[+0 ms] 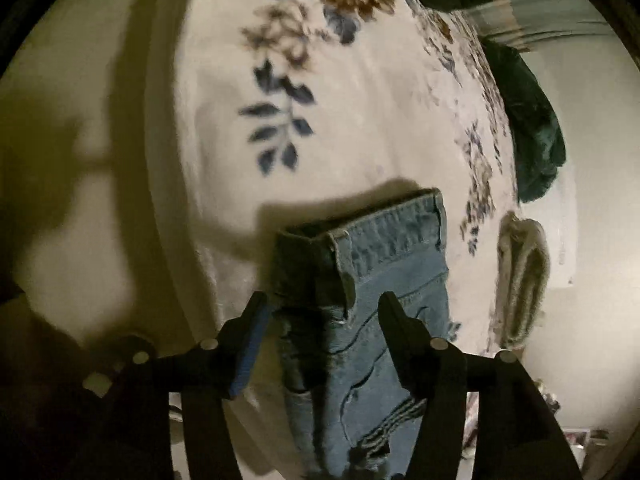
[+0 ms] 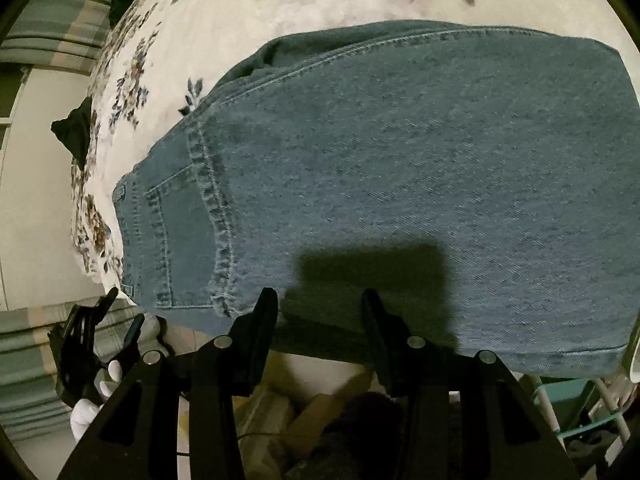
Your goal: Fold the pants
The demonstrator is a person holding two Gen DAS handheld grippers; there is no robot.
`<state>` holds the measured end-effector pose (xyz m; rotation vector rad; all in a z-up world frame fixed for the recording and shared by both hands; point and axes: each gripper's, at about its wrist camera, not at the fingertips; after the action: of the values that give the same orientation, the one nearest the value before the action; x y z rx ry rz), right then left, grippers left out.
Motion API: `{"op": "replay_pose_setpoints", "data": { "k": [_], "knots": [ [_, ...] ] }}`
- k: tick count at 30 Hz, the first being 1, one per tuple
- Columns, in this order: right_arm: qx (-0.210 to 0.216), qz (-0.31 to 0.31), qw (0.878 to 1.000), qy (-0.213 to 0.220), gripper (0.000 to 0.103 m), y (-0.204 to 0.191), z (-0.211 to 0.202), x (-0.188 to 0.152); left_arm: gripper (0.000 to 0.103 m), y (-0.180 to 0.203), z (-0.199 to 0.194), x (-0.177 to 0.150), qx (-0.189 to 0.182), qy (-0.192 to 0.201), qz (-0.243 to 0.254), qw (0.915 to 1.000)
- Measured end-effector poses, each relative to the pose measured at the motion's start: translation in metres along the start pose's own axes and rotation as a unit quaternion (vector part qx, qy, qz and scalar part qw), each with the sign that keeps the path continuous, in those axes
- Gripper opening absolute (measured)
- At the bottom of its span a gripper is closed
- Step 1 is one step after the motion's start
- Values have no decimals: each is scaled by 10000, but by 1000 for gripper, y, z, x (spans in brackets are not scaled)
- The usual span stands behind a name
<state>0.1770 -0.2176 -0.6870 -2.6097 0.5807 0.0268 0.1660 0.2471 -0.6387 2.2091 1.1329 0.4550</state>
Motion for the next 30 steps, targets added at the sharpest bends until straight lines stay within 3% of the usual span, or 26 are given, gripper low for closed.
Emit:
{"op": "replay_pose_setpoints", "data": {
  "k": [2,5,11,15,18,21,26,30],
  "knots": [
    [-14,37,10000,-16,46,3,1,-1,54,5,14,0,-90,-155,127,9998],
    [-27,35,10000,-19,46,-1,3,-2,57,12,36,1,166,-306,257,9991],
    [-27,-80,10000,-47,46,-11,8,-4,57,21,41,-2,506,-221,348,9979],
    [10,-88,9999,-72,46,-14,9,-5,59,12,33,-4,512,-274,238,9980],
    [43,-118,9999,-111,46,-15,11,-6,59,-5,36,-6,262,-349,-96,9990],
    [22,-145,9998,-168,46,-14,14,-8,59,-1,40,-2,142,-272,-69,9995],
    [31,-171,9997,-165,46,-12,15,-10,56,31,43,-1,231,-43,297,9993],
    [28,-130,9998,-177,46,-11,17,-10,53,30,54,-2,358,87,423,9984]
  ]
}}
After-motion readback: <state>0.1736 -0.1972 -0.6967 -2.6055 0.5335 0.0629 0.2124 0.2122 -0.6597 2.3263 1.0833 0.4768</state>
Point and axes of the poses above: each gripper's, at about its wrist camera, not at the fingertips, and z roughly the way its jaws point, y to its right, x to its top, and after that the axes turned 3 degrees about z, right-handed
